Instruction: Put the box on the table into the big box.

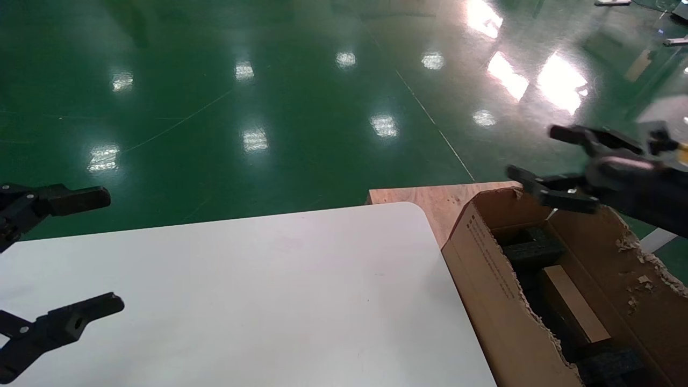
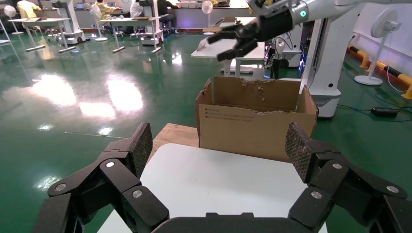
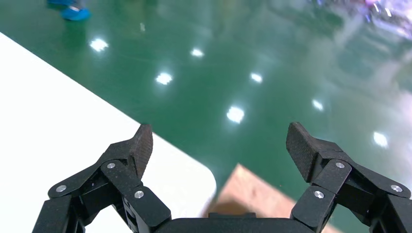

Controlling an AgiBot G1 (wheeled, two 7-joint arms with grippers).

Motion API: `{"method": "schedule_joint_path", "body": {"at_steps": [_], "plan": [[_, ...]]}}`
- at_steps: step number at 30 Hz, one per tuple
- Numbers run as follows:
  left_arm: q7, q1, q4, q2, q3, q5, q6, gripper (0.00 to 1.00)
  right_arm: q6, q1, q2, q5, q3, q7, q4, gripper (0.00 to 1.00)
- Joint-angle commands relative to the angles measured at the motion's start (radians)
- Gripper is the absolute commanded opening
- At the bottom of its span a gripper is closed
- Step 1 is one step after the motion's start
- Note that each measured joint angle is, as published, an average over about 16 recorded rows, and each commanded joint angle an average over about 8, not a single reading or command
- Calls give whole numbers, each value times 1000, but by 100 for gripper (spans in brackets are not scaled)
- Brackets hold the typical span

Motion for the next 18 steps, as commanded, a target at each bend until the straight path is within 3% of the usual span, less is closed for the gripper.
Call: {"method": "schedule_joint_path", "body": {"at_steps": [1,9,18], "plan": [[0,0,0,0,0,0,0,100,60,0,-23,12,-10,5,81,100],[0,0,0,0,0,0,0,100,149,-17,-137,43,-17,-33,154,100],[0,0,0,0,0,0,0,100,121,-39,-120,30,15,-20,133,100]]}}
